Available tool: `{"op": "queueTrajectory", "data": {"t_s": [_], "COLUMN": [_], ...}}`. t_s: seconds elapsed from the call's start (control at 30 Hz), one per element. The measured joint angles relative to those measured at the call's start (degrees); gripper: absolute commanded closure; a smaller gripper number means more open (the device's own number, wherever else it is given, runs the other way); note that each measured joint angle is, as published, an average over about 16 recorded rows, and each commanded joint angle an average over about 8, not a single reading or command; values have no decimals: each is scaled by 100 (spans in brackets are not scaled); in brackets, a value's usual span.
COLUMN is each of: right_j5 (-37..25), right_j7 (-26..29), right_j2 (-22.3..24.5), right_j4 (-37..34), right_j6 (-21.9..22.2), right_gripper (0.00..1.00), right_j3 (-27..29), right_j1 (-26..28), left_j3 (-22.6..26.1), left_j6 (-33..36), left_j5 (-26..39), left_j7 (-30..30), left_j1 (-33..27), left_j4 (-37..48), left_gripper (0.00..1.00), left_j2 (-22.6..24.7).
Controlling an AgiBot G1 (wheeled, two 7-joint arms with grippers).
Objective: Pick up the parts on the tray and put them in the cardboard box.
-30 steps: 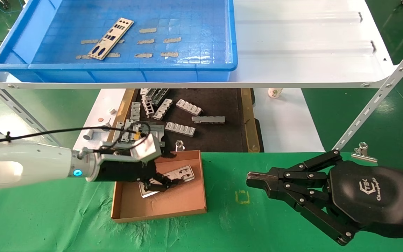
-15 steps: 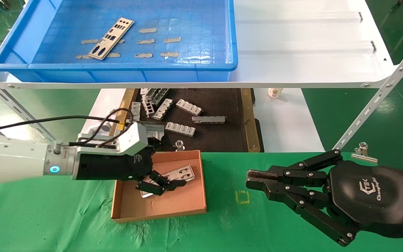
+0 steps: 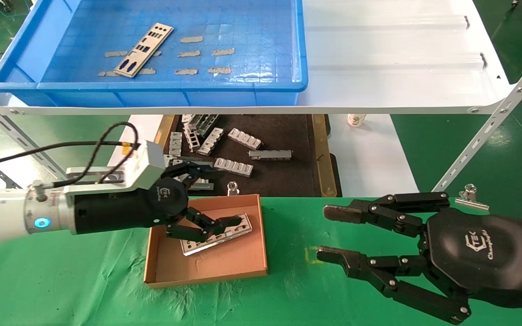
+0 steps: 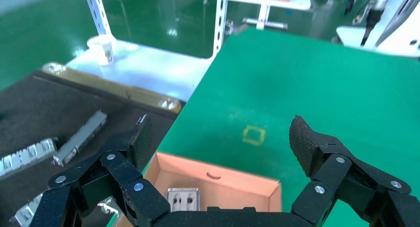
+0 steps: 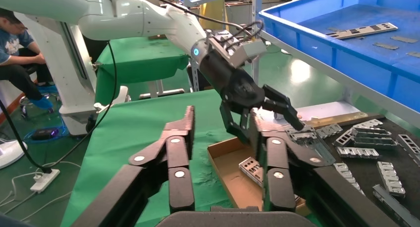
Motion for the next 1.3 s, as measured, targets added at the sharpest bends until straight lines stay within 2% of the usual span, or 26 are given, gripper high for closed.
{"op": "queueTrajectory", "data": {"t_s": [1.3], "right_j5": [0], "right_j7": [0], "right_j2": [0], "right_j4": [-1], "right_j6": [1], "right_gripper": [0], "right_j3": [0], "right_j1": [-1], "left_j3": [-1665], "left_j6": [514], "left_j5": [-1602], "left_j7": [-1904], "left_j1": [1847], "left_j4": [-4003], "left_gripper": [0], "left_j2": [-1811]}}
